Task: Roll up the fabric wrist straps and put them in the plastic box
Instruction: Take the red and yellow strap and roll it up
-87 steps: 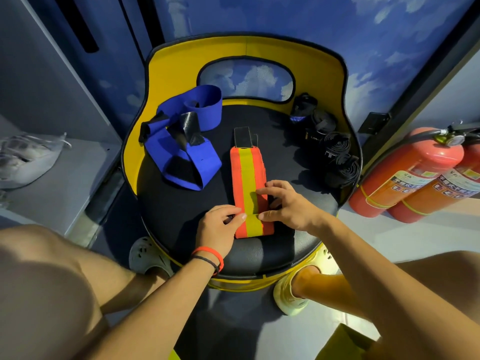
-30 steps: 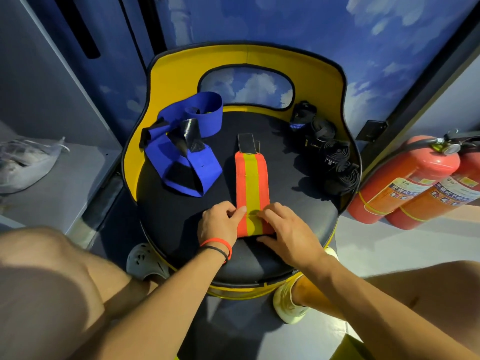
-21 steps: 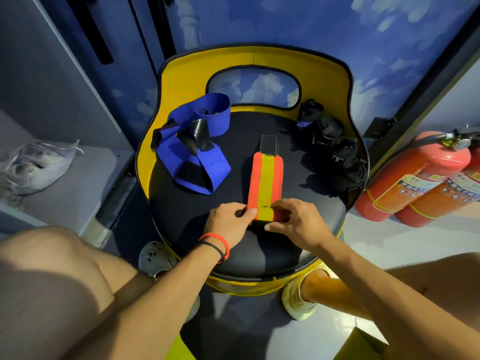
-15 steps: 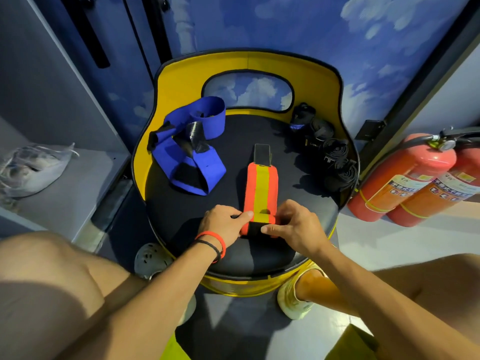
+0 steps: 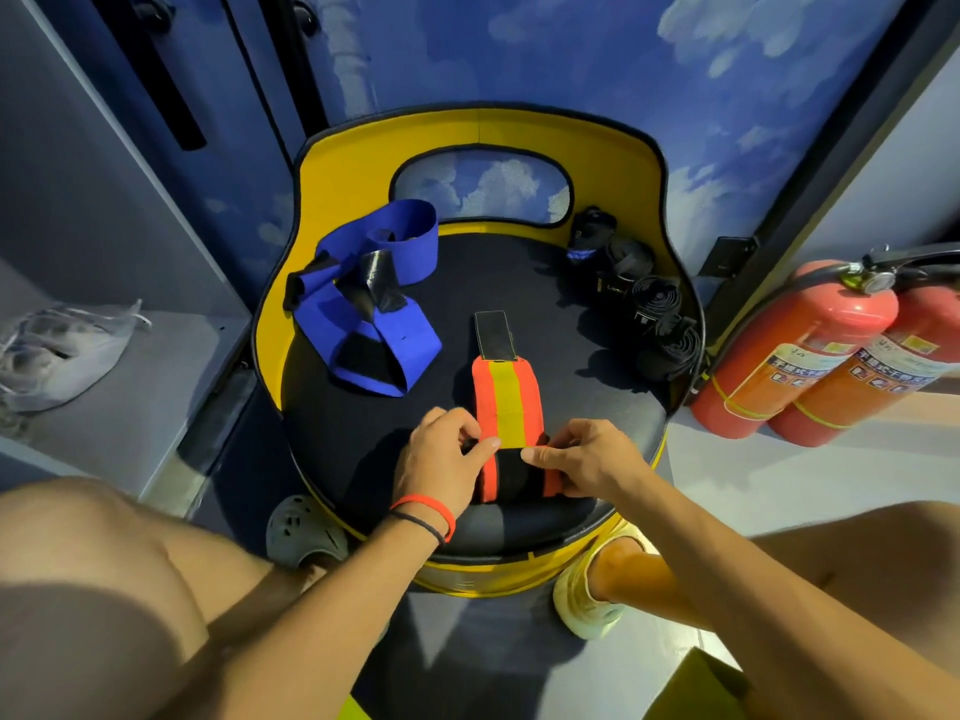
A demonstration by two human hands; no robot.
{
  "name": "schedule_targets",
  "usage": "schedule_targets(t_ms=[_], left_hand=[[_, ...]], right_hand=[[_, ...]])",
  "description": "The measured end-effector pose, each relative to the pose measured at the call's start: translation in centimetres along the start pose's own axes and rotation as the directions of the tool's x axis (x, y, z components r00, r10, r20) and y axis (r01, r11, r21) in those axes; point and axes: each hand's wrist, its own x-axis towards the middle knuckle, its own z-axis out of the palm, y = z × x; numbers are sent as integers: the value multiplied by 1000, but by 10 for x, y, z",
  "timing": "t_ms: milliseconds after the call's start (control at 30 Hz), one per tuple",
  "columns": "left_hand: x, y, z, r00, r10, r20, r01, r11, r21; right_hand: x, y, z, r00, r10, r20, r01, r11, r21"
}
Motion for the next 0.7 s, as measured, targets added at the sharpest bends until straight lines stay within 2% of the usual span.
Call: schedule_targets(t_ms=[67,100,200,267,333,400,467,600,700], left_hand=[[-5,-8,3,991,133,23,-132,990,-54],[-8,-13,3,986,155,65,-149,985,-82],[-11,-26,4,975,127,181,-109,988,-106],[-10,-23,3,982,97,165,-74,988,-138],[-5,-20,3,986,45,158,-15,982,-187],[0,-19,-1,983,4,185,32,982,-188],[5,-21,-3,975,-19,220,64,978,-197],[21,-16,-7,972,-51,231,96,977,-189],[37,-13,-7,975,-91,202,102,994,-45]], right_hand=[[2,1,-1,1000,6,-7,-6,1000,-6],[3,2,0,1000,6,-11,-6,1000,-14],[4,2,3,997,-43,-58,40,997,-62],[2,3,7,975,-176,-137,161,980,-114],[0,6,12,894,-404,-194,373,911,-176],[-1,12,18,764,-611,-205,557,786,-269],[0,17,21,695,-701,-159,621,697,-360],[-1,23,8,768,-640,16,573,677,-462],[2,27,4,792,-610,-34,560,747,-359]])
